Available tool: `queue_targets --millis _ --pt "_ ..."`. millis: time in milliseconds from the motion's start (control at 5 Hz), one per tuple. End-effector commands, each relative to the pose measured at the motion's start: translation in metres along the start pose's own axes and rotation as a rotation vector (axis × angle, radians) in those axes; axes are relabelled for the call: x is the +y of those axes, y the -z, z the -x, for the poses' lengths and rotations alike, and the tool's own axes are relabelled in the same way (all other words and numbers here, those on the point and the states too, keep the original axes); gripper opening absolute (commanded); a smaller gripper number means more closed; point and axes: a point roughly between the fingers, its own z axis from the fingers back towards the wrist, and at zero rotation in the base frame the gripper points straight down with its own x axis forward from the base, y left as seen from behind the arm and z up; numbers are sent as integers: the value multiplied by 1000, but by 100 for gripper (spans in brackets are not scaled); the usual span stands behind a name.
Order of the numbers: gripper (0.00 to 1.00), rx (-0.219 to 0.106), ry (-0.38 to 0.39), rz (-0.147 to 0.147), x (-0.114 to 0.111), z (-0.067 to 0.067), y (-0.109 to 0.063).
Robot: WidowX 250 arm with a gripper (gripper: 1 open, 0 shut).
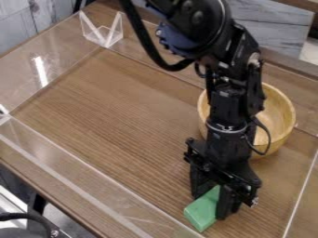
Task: Put the green block in the brown bowl
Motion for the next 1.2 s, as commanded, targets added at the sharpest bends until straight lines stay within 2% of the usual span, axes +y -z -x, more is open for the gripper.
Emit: queue_targets --millis 0,200,600,1000 --pt "0 -26 -28 26 -4 4 -17" --pt "0 -21 -53 47 -6 9 -25" --pt "0 -30 -103 74 -12 19 -50" --pt "0 -78 -145 92 -21 22 -78"
